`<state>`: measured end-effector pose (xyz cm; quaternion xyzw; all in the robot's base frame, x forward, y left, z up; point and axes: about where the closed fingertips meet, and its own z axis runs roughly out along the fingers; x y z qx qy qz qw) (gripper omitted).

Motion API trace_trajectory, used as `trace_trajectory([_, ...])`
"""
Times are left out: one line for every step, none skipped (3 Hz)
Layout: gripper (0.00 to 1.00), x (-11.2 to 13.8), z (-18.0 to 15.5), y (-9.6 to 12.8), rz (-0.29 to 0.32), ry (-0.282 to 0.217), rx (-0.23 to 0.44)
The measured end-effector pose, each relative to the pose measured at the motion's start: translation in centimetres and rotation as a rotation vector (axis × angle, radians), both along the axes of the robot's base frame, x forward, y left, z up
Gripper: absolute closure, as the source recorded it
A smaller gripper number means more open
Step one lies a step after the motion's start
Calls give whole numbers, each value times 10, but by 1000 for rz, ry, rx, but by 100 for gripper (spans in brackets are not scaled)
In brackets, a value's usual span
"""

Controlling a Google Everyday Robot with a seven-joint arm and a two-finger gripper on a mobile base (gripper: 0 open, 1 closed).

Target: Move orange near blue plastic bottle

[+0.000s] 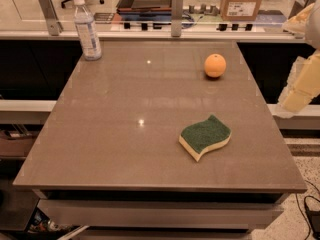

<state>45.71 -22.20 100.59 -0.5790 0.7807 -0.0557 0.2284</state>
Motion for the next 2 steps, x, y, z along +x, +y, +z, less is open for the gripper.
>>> trace_trajectory([0,27,-8,-14,-73,-47,123])
trace_trajectory([0,59,-13,-19,-141,-122,249])
